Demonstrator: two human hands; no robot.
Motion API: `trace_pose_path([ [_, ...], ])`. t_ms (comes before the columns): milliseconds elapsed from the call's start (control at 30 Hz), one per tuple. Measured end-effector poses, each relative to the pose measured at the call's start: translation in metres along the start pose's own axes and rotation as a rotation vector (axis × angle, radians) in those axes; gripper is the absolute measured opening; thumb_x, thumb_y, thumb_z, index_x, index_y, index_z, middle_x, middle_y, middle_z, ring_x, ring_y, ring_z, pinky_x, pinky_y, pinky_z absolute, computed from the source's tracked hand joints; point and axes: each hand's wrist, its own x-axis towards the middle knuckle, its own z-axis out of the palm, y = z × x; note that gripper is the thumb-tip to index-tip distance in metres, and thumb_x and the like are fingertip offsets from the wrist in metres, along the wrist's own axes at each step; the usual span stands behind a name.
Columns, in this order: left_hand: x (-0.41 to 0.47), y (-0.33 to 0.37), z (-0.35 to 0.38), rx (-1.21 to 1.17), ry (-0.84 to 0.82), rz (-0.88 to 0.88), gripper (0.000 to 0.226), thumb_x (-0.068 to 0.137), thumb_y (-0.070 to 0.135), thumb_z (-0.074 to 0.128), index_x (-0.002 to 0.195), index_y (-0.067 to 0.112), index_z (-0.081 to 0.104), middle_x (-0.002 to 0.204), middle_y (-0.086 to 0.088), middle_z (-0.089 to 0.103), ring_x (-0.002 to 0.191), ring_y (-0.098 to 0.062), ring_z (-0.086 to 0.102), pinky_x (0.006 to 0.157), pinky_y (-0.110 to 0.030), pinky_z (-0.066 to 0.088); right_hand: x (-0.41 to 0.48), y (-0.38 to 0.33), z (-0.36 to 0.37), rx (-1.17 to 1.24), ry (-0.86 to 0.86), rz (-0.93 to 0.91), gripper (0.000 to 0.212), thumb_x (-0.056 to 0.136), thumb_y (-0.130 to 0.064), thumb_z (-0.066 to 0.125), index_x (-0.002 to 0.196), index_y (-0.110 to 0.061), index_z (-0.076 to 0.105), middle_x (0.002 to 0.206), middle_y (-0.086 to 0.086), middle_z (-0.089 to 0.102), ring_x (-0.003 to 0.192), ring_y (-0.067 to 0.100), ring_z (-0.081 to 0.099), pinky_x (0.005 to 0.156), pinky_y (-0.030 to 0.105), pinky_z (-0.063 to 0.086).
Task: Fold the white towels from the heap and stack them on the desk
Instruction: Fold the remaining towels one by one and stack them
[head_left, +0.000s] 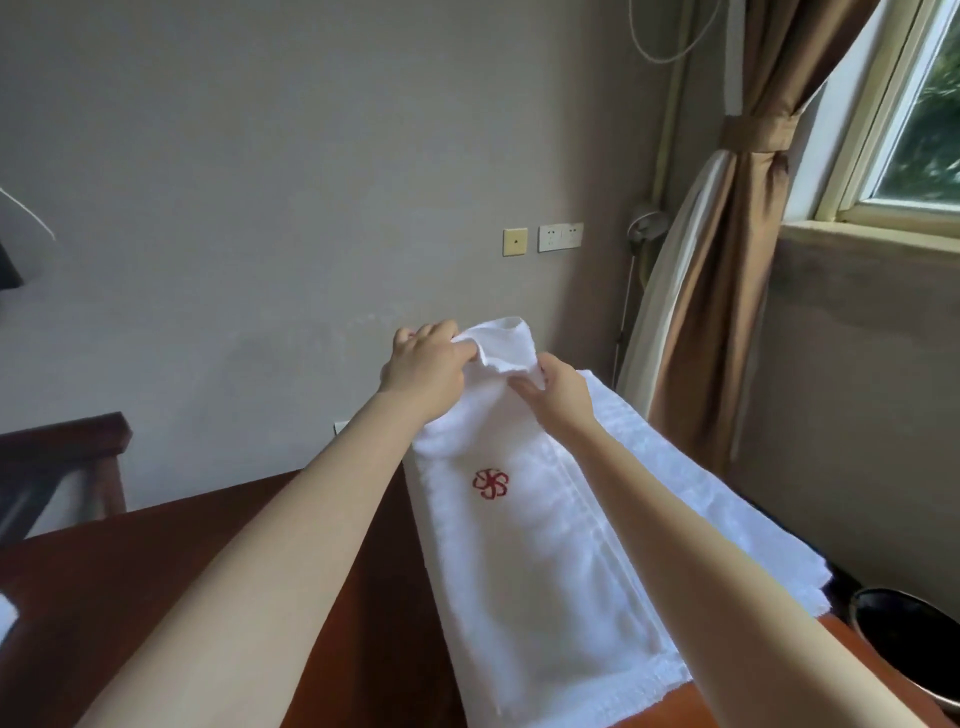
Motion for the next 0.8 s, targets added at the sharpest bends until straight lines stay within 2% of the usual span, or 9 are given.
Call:
trace_pose_path([
  [100, 0.025, -0.020, 0.012, -0.023, -0.067, -0.042, 0.040, 0.086, 0.005, 0.046, 0.110, 0.034, 0.061, 0.105, 0.000, 0.047, 0.110, -0.022, 0.047, 0.094, -0.032, 0.025, 0.034, 0.002, 0.019, 0.021, -0.023, 0.054, 0.039, 0.088, -0.026, 0.061, 0.064, -0.025, 0.031, 0.063, -0.010, 0.040, 0.067, 0.019, 0.041, 0.057, 0.032, 0.030],
  [167, 0.035, -0.029, 0.024, -0.019, -0.121, -0.091, 0.038, 0.088, 0.009, 0.046, 0.119, 0.030, 0.057, 0.123, -0.001, 0.045, 0.122, -0.023, 0.039, 0.100, -0.034, 0.024, 0.051, 0.008, 0.034, 0.014, -0.062, 0.102, 0.036, 0.088, -0.025, 0.058, 0.066, -0.024, 0.031, 0.064, -0.009, 0.040, 0.067, 0.019, 0.041, 0.054, 0.030, 0.029],
  [233, 0.036, -0.036, 0.036, -0.004, -0.183, -0.157, 0.039, 0.090, 0.017, 0.049, 0.129, 0.023, 0.051, 0.145, -0.003, 0.031, 0.133, -0.025, 0.027, 0.108, -0.039, 0.021, 0.061, 0.020, 0.047, -0.031, -0.163, 0.167, 0.018, 0.090, -0.026, 0.057, 0.080, -0.020, 0.043, 0.075, -0.005, 0.049, 0.074, 0.022, 0.049, 0.056, 0.029, 0.036],
  [267, 0.033, -0.040, 0.042, -0.011, -0.225, -0.202, 0.039, 0.091, 0.019, 0.049, 0.130, 0.019, 0.048, 0.148, -0.005, 0.027, 0.134, -0.026, 0.025, 0.108, -0.041, 0.022, 0.062, 0.026, 0.052, -0.046, -0.235, 0.214, 0.014, 0.091, -0.027, 0.057, 0.097, -0.017, 0.048, 0.085, -0.001, 0.054, 0.081, 0.025, 0.055, 0.063, 0.031, 0.043],
  [367, 0.018, -0.051, 0.059, -0.067, -0.363, -0.334, 0.037, 0.095, 0.025, 0.045, 0.130, 0.013, 0.044, 0.142, -0.008, 0.033, 0.129, -0.029, 0.030, 0.100, -0.040, 0.033, 0.060, 0.041, 0.066, -0.162, -0.358, 0.290, 0.046, 0.089, -0.031, 0.054, 0.129, -0.014, 0.040, 0.095, 0.003, 0.057, 0.089, 0.026, 0.057, 0.073, 0.033, 0.042],
  [433, 0.007, -0.057, 0.070, -0.126, -0.429, -0.429, 0.039, 0.097, 0.029, 0.043, 0.131, 0.011, 0.043, 0.136, -0.010, 0.038, 0.125, -0.030, 0.035, 0.096, -0.040, 0.038, 0.058, 0.044, 0.072, -0.212, -0.327, 0.259, 0.045, 0.089, -0.033, 0.050, 0.129, -0.014, 0.039, 0.095, 0.002, 0.058, 0.084, 0.026, 0.053, 0.072, 0.033, 0.040],
  [533, -0.005, -0.057, 0.083, -0.246, -0.464, -0.584, 0.043, 0.097, 0.033, 0.041, 0.132, 0.007, 0.039, 0.132, -0.014, 0.045, 0.117, -0.031, 0.045, 0.087, -0.037, 0.042, 0.057, 0.045, 0.075, -0.264, -0.239, 0.208, 0.038, 0.089, -0.031, 0.045, 0.122, -0.012, 0.043, 0.112, 0.007, 0.055, 0.090, 0.029, 0.055, 0.070, 0.034, 0.040],
  [667, -0.013, -0.047, 0.095, -0.514, -0.430, -0.790, 0.056, 0.096, 0.035, 0.043, 0.143, 0.009, 0.025, 0.132, -0.014, 0.047, 0.105, -0.029, 0.049, 0.079, -0.032, 0.040, 0.050, 0.049, 0.079, -0.399, -0.163, 0.176, 0.041, 0.095, -0.035, 0.041, 0.129, -0.012, 0.040, 0.120, 0.009, 0.051, 0.100, 0.033, 0.058, 0.069, 0.034, 0.038],
  [800, -0.021, -0.038, 0.101, -0.670, -0.215, -0.847, 0.050, 0.097, 0.020, 0.040, 0.145, 0.023, 0.026, 0.126, -0.013, 0.051, 0.097, -0.029, 0.052, 0.077, -0.032, 0.043, 0.048, 0.047, 0.079, -0.353, -0.157, -0.013, 0.039, 0.096, -0.023, 0.041, 0.134, -0.013, 0.042, 0.120, 0.011, 0.058, 0.107, 0.032, 0.056, 0.074, 0.035, 0.042],
])
